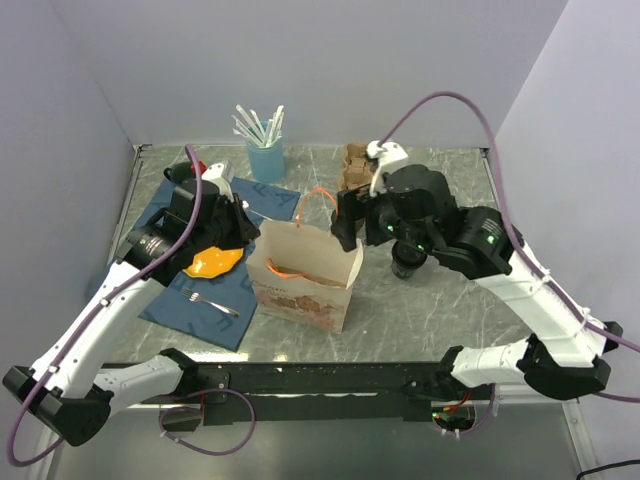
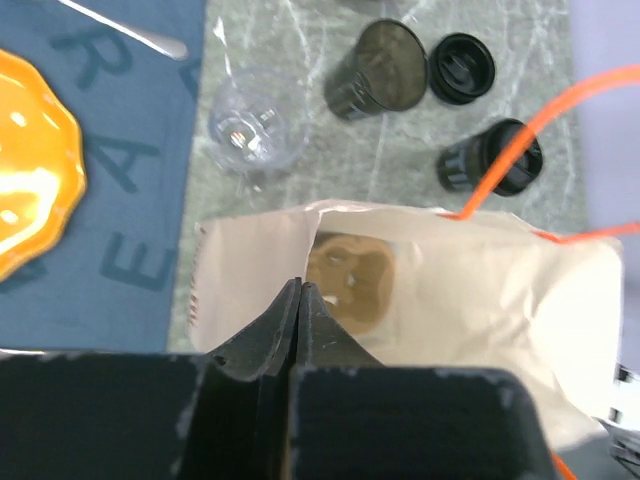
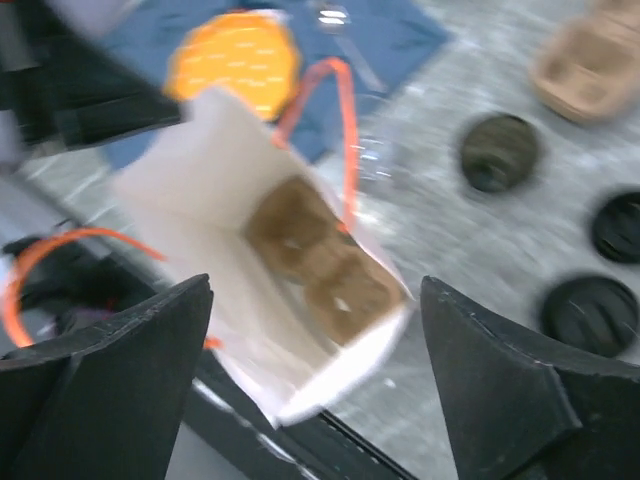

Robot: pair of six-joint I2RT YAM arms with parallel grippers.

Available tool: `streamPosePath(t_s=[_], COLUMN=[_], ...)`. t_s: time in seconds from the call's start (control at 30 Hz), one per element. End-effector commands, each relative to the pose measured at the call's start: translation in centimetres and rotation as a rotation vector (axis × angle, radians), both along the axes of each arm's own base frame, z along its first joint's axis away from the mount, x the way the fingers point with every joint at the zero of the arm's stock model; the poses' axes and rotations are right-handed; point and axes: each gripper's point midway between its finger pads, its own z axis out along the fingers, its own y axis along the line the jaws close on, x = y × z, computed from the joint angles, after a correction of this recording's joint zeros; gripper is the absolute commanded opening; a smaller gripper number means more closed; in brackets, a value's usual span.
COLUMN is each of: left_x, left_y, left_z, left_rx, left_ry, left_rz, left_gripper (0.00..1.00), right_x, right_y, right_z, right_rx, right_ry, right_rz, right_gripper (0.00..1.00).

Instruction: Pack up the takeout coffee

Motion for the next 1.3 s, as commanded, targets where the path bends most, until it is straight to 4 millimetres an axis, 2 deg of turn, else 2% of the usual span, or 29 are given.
streamPosePath(t_s=[0.0, 0.13, 0.23, 0.33, 0.37, 0.47, 0.63, 0.7, 0.77, 1.0, 1.1, 1.27], left_x=[-1.5, -2.4, -2.6, -2.3, -2.1, -1.4, -0.8, -0.6, -0.1, 0.3, 0.0, -0.2], left_y=[-1.0, -0.4, 0.6, 2.2, 2.4, 2.7, 2.0, 2.0, 1.7, 0.7, 0.6, 0.6], left_z=[1.9, 2.7, 2.7, 2.5, 2.9, 2.8, 2.1, 1.9, 1.9, 1.7, 1.7, 0.6], left_rx=[-0.117, -0.161, -0.133, -0.069, -0.058, -0.009, 0.023, 0.029, 0.039, 0.051, 0.036, 0.047], left_ry=[0.024, 0.052, 0.065, 0.047, 0.033, 0.006, -0.001, -0.008, -0.03, -0.044, -0.044, -0.024], left_rz=[-0.014, 0.039, 0.085, 0.146, 0.152, 0.145, 0.095, 0.089, 0.074, 0.003, -0.007, -0.013], left_gripper=[0.02, 0.04, 0.19, 0.39, 0.52, 0.58, 0.56, 0.56, 0.55, 0.41, 0.39, 0.43], right_x=[1.6, 2.0, 2.3, 2.5, 2.4, 3.0, 4.8, 5.4, 6.2, 8.3, 9.1, 9.8], right_y=[-6.1, -8.2, -9.4, -10.0, -10.2, -10.8, -12.7, -12.7, -13.1, -13.8, -14.1, -14.2], right_z=[0.7, -0.9, -2.2, -2.8, -3.0, -3.5, -5.8, -6.6, -9.0, -14.3, -15.7, -17.1], right_rx=[-0.031, -0.037, -0.068, -0.076, -0.083, -0.106, -0.157, -0.152, -0.165, -0.239, -0.248, -0.263], right_ry=[-0.023, 0.03, 0.056, 0.074, 0.089, 0.111, 0.188, 0.201, 0.251, 0.367, 0.393, 0.421], right_rz=[-0.238, -0.278, -0.311, -0.347, -0.354, -0.407, -0.513, -0.511, -0.52, -0.519, -0.527, -0.517], right_gripper=[0.98, 1.0, 1.0, 1.0, 1.0, 1.0, 1.0, 1.0, 0.97, 0.94, 0.94, 0.94])
